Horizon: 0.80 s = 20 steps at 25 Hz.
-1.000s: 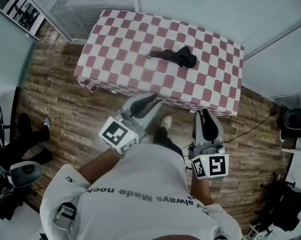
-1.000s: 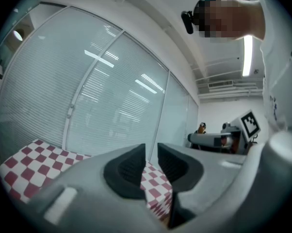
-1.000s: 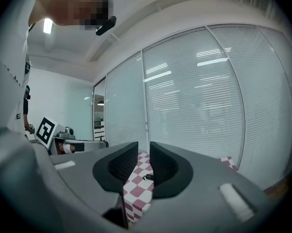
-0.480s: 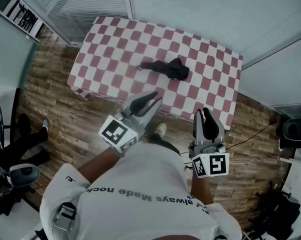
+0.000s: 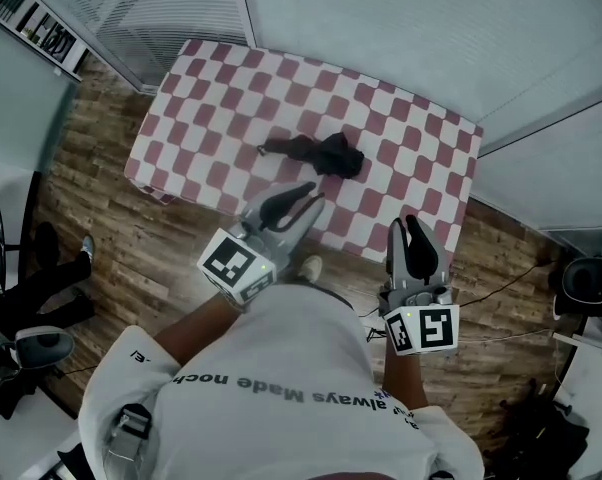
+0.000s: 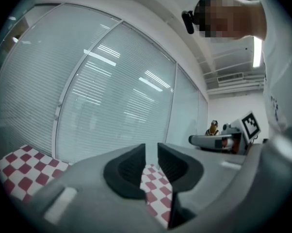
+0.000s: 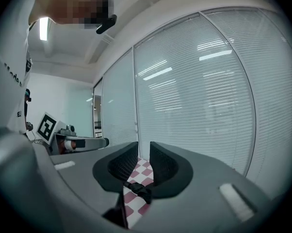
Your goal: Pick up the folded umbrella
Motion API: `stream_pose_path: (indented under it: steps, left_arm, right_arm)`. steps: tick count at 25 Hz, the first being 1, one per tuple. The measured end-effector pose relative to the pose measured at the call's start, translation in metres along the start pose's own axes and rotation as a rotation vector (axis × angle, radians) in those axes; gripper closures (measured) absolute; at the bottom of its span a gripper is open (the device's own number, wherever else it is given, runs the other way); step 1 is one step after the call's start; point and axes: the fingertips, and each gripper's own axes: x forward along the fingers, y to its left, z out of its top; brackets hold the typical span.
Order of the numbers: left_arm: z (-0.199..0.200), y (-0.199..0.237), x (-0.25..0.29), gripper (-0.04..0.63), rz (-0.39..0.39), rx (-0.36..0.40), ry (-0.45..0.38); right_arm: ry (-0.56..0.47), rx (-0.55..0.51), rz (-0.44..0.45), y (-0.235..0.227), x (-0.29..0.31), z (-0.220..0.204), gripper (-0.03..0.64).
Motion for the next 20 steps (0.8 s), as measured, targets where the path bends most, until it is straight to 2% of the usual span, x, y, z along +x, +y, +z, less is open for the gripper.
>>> stream_pose_path:
  steps: [7, 20]
  left_arm:
    - [-0.005, 0.0, 0.033, 0.515, 0.003, -0.006, 0.002]
    - [0.002, 0.037, 0.042, 0.515, 0.011, -0.017, -0.007]
  right_arm:
    - [-0.003, 0.0, 0.019, -0.03, 0.012, 0.001, 0.541]
    - [0.0, -0.012, 0.036, -0.026, 0.052, 0.008, 0.541]
